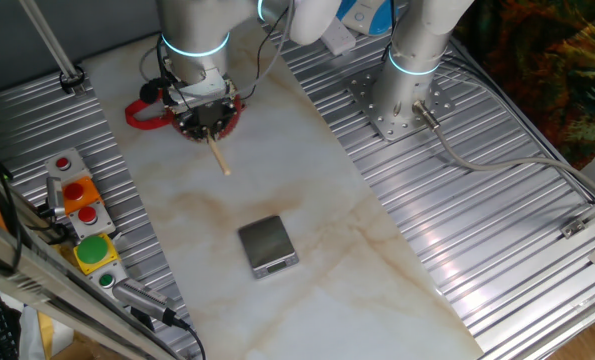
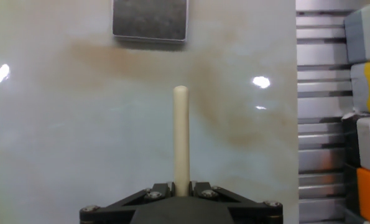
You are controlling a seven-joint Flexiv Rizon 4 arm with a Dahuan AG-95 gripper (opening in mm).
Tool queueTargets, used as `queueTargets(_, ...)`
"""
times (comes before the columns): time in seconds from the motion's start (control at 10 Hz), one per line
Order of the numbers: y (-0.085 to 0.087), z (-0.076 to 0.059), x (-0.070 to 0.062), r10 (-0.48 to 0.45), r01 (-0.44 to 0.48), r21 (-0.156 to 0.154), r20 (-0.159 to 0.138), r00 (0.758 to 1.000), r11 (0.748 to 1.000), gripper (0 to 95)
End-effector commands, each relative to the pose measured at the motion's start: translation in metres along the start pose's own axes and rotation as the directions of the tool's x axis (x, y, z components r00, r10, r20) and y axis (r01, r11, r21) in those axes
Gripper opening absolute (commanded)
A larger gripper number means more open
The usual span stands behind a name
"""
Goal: Play the drum
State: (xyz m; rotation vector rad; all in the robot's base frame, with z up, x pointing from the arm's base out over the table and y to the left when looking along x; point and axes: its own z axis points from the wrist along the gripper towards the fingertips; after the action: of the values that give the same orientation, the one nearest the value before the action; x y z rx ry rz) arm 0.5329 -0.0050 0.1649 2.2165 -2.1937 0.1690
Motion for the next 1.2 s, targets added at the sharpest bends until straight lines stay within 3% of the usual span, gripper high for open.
queueTargets(0.1, -0.001, 0.000, 0.003, 0.001, -0.001, 0.007, 0.002, 1.000, 1.000, 0.0)
queueTargets(0.7, 0.001, 0.000, 0.024, -0.032, 0.032, 0.017, 0.004, 0.999, 0.999, 0.0)
queueTargets(1.2, 0.002, 0.001, 0.027, -0.036, 0.036, 0.018, 0.000, 0.999, 0.999, 0.0)
